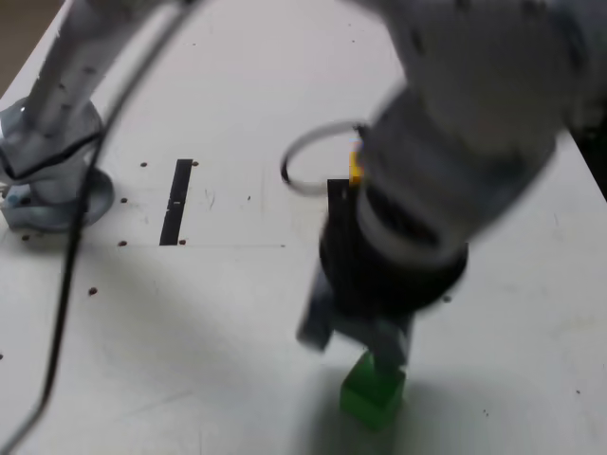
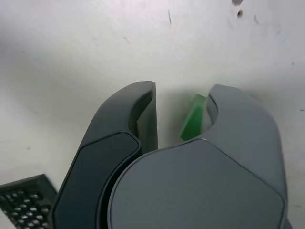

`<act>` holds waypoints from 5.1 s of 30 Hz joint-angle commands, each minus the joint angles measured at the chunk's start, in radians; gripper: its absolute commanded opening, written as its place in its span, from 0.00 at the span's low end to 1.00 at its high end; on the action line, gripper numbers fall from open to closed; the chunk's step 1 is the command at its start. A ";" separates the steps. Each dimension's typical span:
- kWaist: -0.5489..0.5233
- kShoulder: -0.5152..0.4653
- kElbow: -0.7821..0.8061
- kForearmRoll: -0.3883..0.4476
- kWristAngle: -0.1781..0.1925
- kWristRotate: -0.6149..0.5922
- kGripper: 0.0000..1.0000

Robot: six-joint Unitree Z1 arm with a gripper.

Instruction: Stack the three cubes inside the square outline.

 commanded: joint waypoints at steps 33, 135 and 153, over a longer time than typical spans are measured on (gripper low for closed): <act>-0.108 0.108 -0.160 0.017 -0.012 0.149 0.98; 0.436 -0.207 0.236 0.013 0.085 0.147 0.13; 0.448 -0.175 0.218 0.007 0.079 0.151 0.14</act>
